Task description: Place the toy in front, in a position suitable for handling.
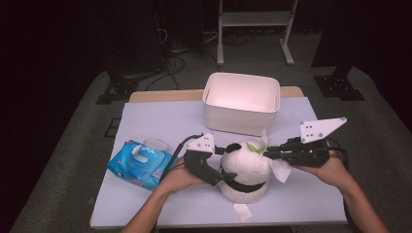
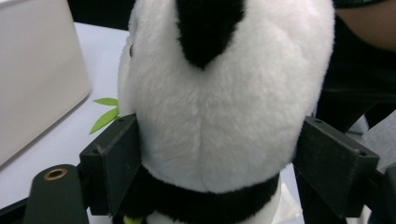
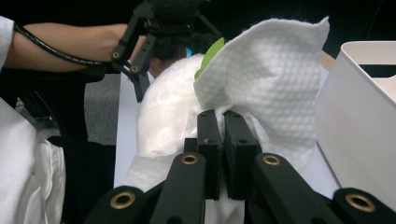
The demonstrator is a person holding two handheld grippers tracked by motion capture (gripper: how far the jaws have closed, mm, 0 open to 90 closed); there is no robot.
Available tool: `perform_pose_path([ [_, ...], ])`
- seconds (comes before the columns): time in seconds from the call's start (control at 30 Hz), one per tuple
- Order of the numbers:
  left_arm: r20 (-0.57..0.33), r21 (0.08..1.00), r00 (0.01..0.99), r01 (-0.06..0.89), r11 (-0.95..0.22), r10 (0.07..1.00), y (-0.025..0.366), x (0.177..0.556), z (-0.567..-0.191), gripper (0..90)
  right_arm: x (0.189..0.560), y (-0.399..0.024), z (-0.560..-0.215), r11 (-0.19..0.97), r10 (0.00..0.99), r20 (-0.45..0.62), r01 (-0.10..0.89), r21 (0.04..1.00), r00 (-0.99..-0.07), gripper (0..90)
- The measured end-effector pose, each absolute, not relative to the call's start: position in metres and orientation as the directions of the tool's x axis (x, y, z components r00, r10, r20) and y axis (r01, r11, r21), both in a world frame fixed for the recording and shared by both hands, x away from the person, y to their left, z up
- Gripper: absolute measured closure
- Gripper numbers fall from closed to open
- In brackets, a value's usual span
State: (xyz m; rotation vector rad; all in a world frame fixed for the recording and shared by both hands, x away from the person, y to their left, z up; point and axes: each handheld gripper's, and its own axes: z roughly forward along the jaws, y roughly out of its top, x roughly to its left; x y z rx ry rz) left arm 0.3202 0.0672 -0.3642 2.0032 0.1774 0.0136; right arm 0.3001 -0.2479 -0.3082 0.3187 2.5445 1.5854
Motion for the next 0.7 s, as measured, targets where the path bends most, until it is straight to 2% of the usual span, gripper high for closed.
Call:
perform_pose_path([
  [0.03, -0.054, 0.909, 0.99, 0.103, -0.404, 0.131, 0.068, 0.319, -0.363, 31.8, 0.3, -0.247, -0.308, 0.424, 0.242, 0.001, 0.106, 0.9, -0.97, 85.8],
  [0.1, -0.042, 0.914, 0.99, 0.092, -0.394, 0.134, 0.07, 0.319, -0.361, 42.0, 0.299, -0.245, -0.305, 0.415, 0.242, 0.003, 0.106, 0.903, -0.97, 85.7],
  [0.17, -0.033, 0.919, 0.99, 0.085, -0.386, 0.139, 0.073, 0.319, -0.357, 45.4, 0.298, -0.242, -0.3, 0.414, 0.24, -0.011, 0.093, 0.905, -0.971, 85.7],
  [0.27, -0.01, 0.924, 0.988, 0.069, -0.375, 0.156, 0.081, 0.318, -0.348, 47.3, 0.297, -0.238, -0.292, 0.428, 0.24, -0.044, 0.066, 0.901, -0.97, 85.7],
  [0.37, 0.005, 0.907, 0.987, 0.063, -0.417, 0.159, 0.083, 0.317, -0.345, 46.9, 0.299, -0.239, -0.289, 0.44, 0.241, -0.048, 0.065, 0.895, -0.969, 85.6],
  [0.53, 0.017, 0.909, 0.989, 0.046, -0.414, 0.147, 0.081, 0.316, -0.348, 46.4, 0.3, -0.238, -0.274, 0.395, 0.23, -0.046, 0.05, 0.917, -0.972, 85.6],
  [0.7, 0.035, 0.902, 0.99, 0.026, -0.431, 0.135, 0.076, 0.313, -0.345, 46.1, 0.305, -0.213, -0.261, 0.416, 0.181, -0.067, 0.015, 0.909, -0.981, 85.5],
])
